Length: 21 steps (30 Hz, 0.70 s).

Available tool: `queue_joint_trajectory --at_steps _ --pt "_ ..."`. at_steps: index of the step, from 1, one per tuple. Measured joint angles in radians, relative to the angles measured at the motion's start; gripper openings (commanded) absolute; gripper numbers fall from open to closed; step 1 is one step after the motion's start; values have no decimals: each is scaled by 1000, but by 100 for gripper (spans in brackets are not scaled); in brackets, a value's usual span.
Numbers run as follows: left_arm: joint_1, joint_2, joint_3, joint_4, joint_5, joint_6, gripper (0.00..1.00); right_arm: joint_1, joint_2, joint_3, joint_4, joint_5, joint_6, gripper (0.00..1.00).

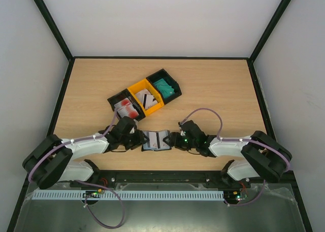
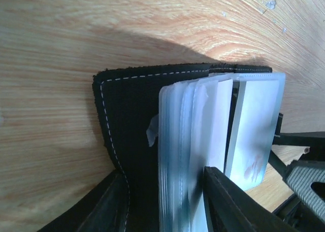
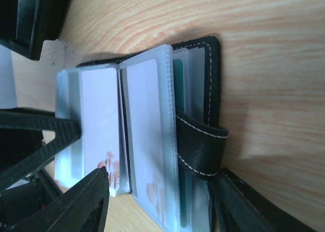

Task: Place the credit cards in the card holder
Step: Close the card holder at the center of the board.

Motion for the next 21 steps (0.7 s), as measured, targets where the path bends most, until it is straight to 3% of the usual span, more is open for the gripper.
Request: queue_joint_trajectory --at_steps 11,21 --pt "3 23 0 45 5 11 42 -1 -14 -28 90 -93 51 57" --pt "4 33 0 48 2 28 31 0 -42 -28 175 -143 59 59"
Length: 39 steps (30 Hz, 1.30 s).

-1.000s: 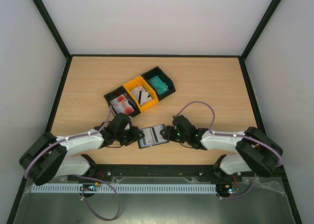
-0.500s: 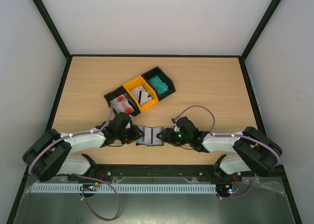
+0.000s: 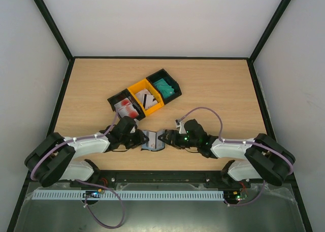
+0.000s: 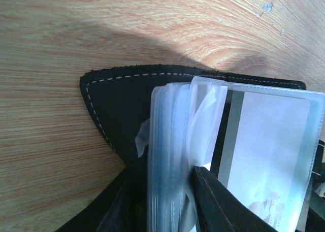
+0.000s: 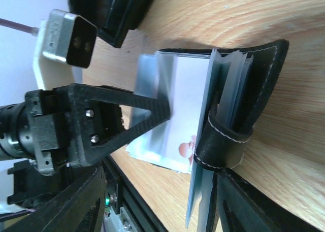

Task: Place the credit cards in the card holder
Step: Close the card holder at the center of the board.

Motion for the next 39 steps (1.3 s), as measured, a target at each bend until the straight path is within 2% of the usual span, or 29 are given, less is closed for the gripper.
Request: queue_joint_trajectory --at_steps 7,18,25,33,39 --pt "1 15 1 17 10 16 30 0 5 4 32 -36 -9 60" --pt "-6 96 21 104 82 41 27 3 122 94 85 -122 -48 61" --pt "-16 127 34 131 98 43 33 4 203 144 84 -139 -88 61" --pt "-24 -37 32 -81 -80 15 49 4 203 162 15 -87 -156 60" --pt "-24 -166 18 -173 -146 -7 49 4 224 202 -63 -60 -220 59"
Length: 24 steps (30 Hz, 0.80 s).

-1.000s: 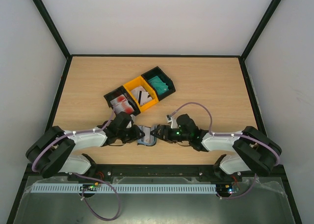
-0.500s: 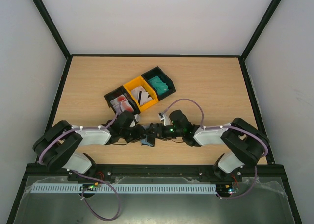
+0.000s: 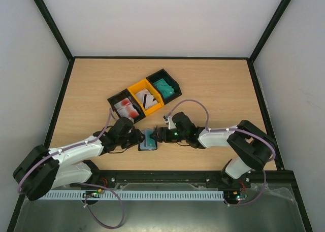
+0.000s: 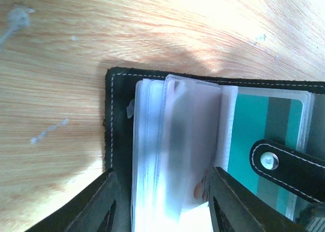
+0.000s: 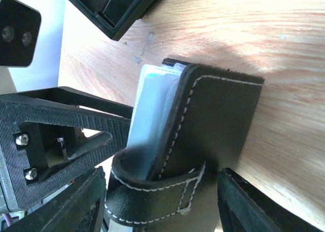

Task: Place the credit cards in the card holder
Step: Close the card holder at the center of the board.

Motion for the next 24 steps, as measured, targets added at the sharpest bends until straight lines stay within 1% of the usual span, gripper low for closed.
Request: queue_joint_trajectory --at_steps 3,9,15,20,24 --pt "5 -38 -12 -31 -29 -14 48 2 16 26 -19 -1 -19 60" --pt "20 -71 -44 -89 -75 -50 40 32 40 86 -59 -1 -44 62" --pt "29 -72 -57 -117 -108 -69 30 81 98 151 -106 14 -63 61" --pt "31 -97 -63 -124 -119 -73 31 100 138 172 -111 37 -50 53" --pt "31 -164 -63 -124 -121 -67 36 101 132 175 -135 85 -37 52"
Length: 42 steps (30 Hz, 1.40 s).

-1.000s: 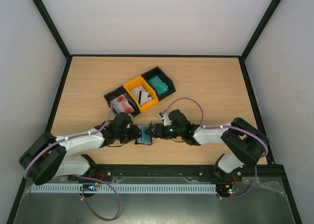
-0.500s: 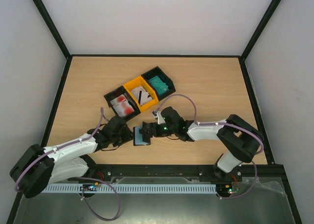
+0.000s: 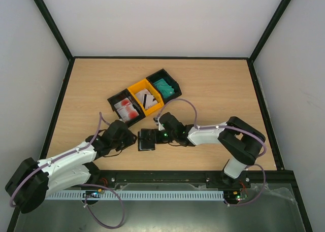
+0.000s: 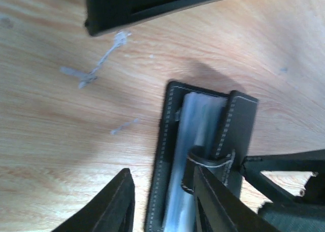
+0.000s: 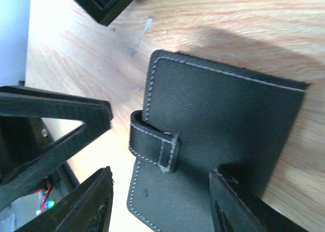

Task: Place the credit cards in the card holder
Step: Close the card holder at the center of the board.

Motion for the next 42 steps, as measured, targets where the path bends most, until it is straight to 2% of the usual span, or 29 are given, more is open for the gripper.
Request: queue_joint_trajectory --at_steps 3,8,12,17,23,30,36,42 --pt "6 -27 -1 17 13 6 41 1 -29 8 -57 67 -5 53" --pt "21 -54 -28 73 54 14 54 1 -90 12 -162 189 -6 54" --pt "27 -63 -63 127 102 19 65 1 -84 12 -209 223 -2 54" --pt "28 -62 -110 183 179 22 66 1 -69 -10 -192 201 18 54" --pt "28 -4 -117 214 246 40 62 1 -43 -39 -105 132 43 53" --pt "29 111 -111 326 319 69 51 -2 -4 -68 30 56 77 51" --pt "34 184 -89 344 331 95 27 -23 5 -111 132 0 105 51" --pt "34 214 -74 324 317 106 22 -49 12 -150 211 -56 137 51"
